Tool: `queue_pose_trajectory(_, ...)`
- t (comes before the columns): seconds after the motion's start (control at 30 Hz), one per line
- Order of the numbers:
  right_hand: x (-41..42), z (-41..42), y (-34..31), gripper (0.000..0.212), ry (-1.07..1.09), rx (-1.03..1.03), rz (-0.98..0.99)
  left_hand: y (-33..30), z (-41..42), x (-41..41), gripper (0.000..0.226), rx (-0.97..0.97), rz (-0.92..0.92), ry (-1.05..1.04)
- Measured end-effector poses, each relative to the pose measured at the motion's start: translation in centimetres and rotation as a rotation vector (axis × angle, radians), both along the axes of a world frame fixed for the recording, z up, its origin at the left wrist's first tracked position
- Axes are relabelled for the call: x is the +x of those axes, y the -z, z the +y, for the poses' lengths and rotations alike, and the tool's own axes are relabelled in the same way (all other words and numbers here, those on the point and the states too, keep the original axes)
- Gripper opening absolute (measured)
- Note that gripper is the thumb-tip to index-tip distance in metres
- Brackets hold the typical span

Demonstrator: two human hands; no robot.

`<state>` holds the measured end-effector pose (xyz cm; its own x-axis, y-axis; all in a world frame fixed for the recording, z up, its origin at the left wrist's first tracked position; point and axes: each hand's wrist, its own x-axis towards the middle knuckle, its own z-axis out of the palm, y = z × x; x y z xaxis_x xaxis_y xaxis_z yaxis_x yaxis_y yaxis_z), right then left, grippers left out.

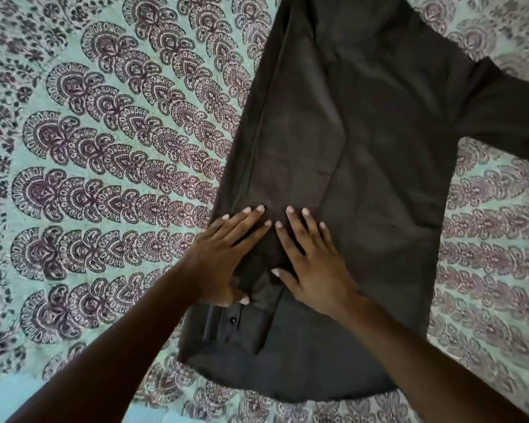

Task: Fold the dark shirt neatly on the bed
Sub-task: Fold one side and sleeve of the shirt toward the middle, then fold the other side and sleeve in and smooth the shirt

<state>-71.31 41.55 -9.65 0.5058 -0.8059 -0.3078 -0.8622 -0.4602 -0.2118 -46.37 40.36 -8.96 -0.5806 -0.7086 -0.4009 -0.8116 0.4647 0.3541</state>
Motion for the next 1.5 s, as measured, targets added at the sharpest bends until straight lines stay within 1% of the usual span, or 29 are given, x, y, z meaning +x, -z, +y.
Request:
queue_pose_trajectory(0.13, 1.3, 4.3, -0.5, 0.099, 0.019, 0.004, 0.050, -0.1, -0.3, 0.1, 0.163, 0.009, -0.044, 0.043)
queue_pose_trajectory(0.3, 2.4, 6.5, -0.3, 0.111, 0.031, 0.018, 0.064, -0.4, -0.2, -0.1, 0.165, -0.014, -0.074, 0.070)
queue_pose_trajectory(0.37, 2.4, 6.4, -0.3, 0.108, 0.027, 0.022, 0.035, -0.5, -0.1, -0.2, 0.165, -0.010, -0.079, 0.065)
queue_pose_trajectory(0.43, 1.8, 6.3, -0.2, 0.095, 0.048, 0.016, -0.054, -1.0, 0.0, -0.6, 0.159, 0.004, -0.089, 0.051)
queue_pose_trajectory(0.47, 1.4, 6.2, -0.2, 0.087, 0.079, 0.002, -0.139, -1.3, 0.1, -0.9, 0.151, 0.008, -0.067, 0.019)
queue_pose_trajectory(0.53, 0.6, 6.1, -0.5, 0.072, 0.176, -0.046, -0.352, -2.3, 0.5, -1.6, 0.122, 0.019, 0.048, -0.119)
queue_pose_trajectory(0.6, -0.8, 5.9, -1.1, 0.059, 0.361, -0.103, -0.521, -2.9, 0.8, -2.8, 0.088, -0.021, 0.187, -0.261)
queue_pose_trajectory(0.63, -1.6, 5.7, -1.6, 0.053, 0.461, -0.121, -0.581, -3.1, 0.9, -3.7, 0.075, -0.046, 0.244, -0.304)
queue_pose_trajectory(0.7, -3.2, 4.9, -2.3, 0.042, 0.629, -0.124, -0.712, -3.8, 0.9, -6.0, 0.058, -0.054, 0.314, -0.372)
queue_pose_trajectory(0.77, -5.8, 3.9, -2.9, 0.033, 0.766, -0.126, -0.829, -4.7, 0.3, -9.4, 0.044, -0.023, 0.336, -0.417)
queue_pose_trajectory(0.83, -9.1, 3.0, -3.5, 0.026, 0.848, -0.134, -0.853, -5.3, -0.9, -13.1, 0.038, 0.016, 0.342, -0.424)
queue_pose_trajectory(0.93, -15.6, 1.8, -4.5, 0.023, 0.942, -0.160, -0.824, -5.7, -3.6, -19.9, 0.038, 0.019, 0.393, -0.374)
queue_pose_trajectory(1.07, -24.7, -0.2, -5.7, 0.022, 1.130, -0.194, -0.877, -6.1, -7.5, -29.9, 0.042, -0.009, 0.447, -0.282)
queue_pose_trajectory(1.17, -31.6, -1.7, -6.8, 0.019, 1.226, -0.217, -0.922, -6.3, -10.3, -37.6, 0.045, -0.026, 0.411, -0.245)
queue_pose_trajectory(1.27, -38.1, -3.9, -7.8, 0.019, 1.282, -0.281, -0.889, -5.3, -13.5, -44.5, 0.058, -0.041, 0.333, -0.166)
queue_pose_trajectory(1.33, -42.0, -5.6, -8.9, 0.019, 1.299, -0.369, -0.838, -4.1, -15.7, -48.3, 0.071, -0.034, 0.254, -0.132)
queue_pose_trajectory(1.37, -44.5, -6.4, -9.5, 0.020, 1.295, -0.438, -0.803, -3.4, -16.8, -50.4, 0.076, -0.026, 0.242, -0.122)
queue_pose_trajectory(1.43, -49.0, -7.9, -10.2, 0.030, 1.301, -0.580, -0.702, -2.2, -18.5, -53.6, 0.084, 0.013, 0.232, -0.118)
queue_pose_trajectory(1.5, -52.7, -9.4, -10.2, 0.036, 1.370, -0.695, -0.596, -1.0, -19.4, -55.7, 0.088, 0.039, 0.205, -0.155)
